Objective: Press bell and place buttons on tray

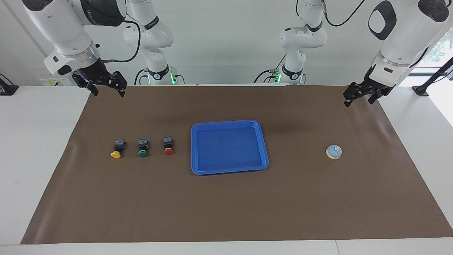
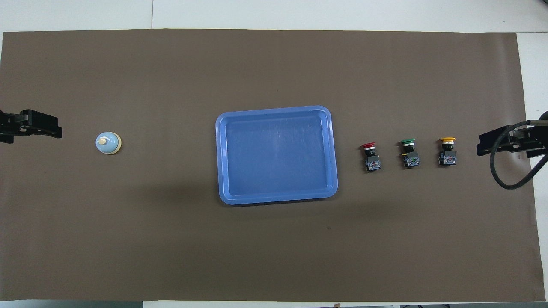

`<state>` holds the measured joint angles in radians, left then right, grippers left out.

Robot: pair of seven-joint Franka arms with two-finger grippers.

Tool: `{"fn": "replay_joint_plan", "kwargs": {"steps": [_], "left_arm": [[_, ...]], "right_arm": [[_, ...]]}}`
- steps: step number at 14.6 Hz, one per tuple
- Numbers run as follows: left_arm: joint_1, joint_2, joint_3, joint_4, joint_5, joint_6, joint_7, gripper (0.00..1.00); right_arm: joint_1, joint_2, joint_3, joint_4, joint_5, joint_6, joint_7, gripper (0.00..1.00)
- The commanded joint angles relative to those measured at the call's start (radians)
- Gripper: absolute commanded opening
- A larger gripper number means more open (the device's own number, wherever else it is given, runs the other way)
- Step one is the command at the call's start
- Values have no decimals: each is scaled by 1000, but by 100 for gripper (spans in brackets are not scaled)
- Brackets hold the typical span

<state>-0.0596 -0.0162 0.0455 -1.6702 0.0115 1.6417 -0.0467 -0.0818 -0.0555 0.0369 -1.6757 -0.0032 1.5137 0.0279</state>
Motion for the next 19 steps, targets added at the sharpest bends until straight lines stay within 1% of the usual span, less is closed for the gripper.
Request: {"fn": "replay_joint_plan", "kwargs": {"steps": [1, 8, 10, 11, 12, 13, 16, 19], "left_arm": [[3, 9, 4, 13, -12, 6, -5, 100], [-6, 4, 2, 1, -8, 7, 1, 100], [-3, -1, 5, -17, -8, 29, -9, 100], [1, -4, 4, -26, -7, 59, -6, 61], [1, -4, 5, -29, -7, 75, -13, 15], [3, -5, 5, -37, -7, 76, -24, 0], [9, -8, 7, -95, -7, 133, -12, 0], [10, 10, 7, -183, -7, 269, 40, 0]], "right_arm": [[-18, 3, 11, 8, 12, -13, -25, 100], [-18, 3, 11, 8, 12, -13, -25, 100], [-18, 3, 11, 8, 12, -13, -25, 100], [-18, 3, 11, 8, 12, -13, -25, 100], [-18, 3, 11, 8, 12, -13, -25, 100], [-18, 3, 11, 8, 12, -13, -25, 100], [-18, 3, 11, 8, 12, -13, -25, 100], [-21, 3, 11, 8, 12, -13, -25, 100]]}}
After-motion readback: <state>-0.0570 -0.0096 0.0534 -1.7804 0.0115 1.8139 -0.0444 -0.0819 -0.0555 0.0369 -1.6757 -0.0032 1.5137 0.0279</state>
